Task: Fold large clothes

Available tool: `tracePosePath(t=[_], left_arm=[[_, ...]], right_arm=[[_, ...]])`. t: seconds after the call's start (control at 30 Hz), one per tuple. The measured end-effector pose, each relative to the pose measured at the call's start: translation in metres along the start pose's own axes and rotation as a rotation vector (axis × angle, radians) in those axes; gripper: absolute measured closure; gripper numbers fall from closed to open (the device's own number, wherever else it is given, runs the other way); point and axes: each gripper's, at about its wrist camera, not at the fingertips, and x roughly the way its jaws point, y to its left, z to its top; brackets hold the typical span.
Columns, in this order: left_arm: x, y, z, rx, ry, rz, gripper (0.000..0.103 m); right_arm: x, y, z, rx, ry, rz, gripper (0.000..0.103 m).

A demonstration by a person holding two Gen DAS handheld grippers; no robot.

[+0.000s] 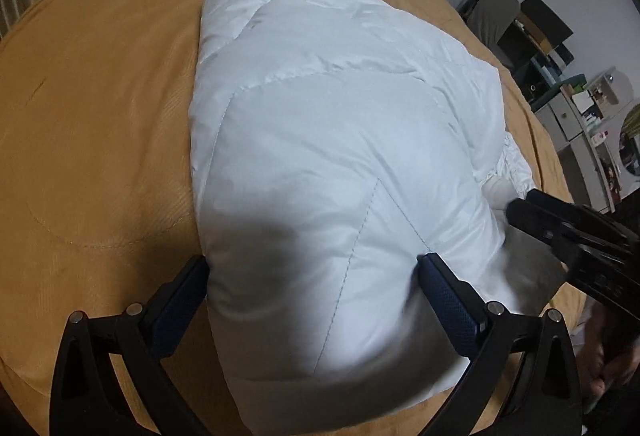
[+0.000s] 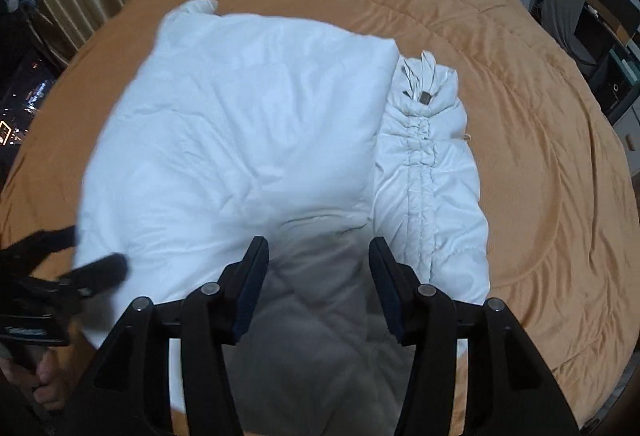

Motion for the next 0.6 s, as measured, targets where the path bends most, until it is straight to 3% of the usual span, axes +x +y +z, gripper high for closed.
tracePosePath(t=[0.1, 0.2, 0.27, 0.37, 0.47, 0.6], left_arm=[[0.001, 0.0, -0.002, 0.009, 0.004, -0.007, 0.0], [0.005, -0.008, -0.009, 0.042, 0.011, 0.005, 0.0], [0.002, -0.019, -0.016, 0.089, -0.018, 0.057, 0.0], [0.004, -0.026, -0.021, 0.121, -0.012, 0.076, 0.0], [0.005, -0.027, -0.023, 0.117, -0.003, 0.067, 0.0], [0.003, -0.029, -0.025, 0.132, -0.002, 0.064, 0.0]], right_arm=[[-0.025, 0.013, -0.023, -0.07, -0.036, -0.001, 0.049], [0.002, 0.015, -0.049, -0.123, 0.116, -0.049, 0.049], [0.009, 0.012, -0.05, -0.115, 0.156, -0.058, 0.05], [-0.006, 0.009, -0.022, -0.077, 0.096, -0.007, 0.063], [-0.015, 0.006, 0.032, -0.02, -0.012, 0.055, 0.063], [0.025, 0.01, 0.094, 0.025, 0.008, 0.045, 0.063]])
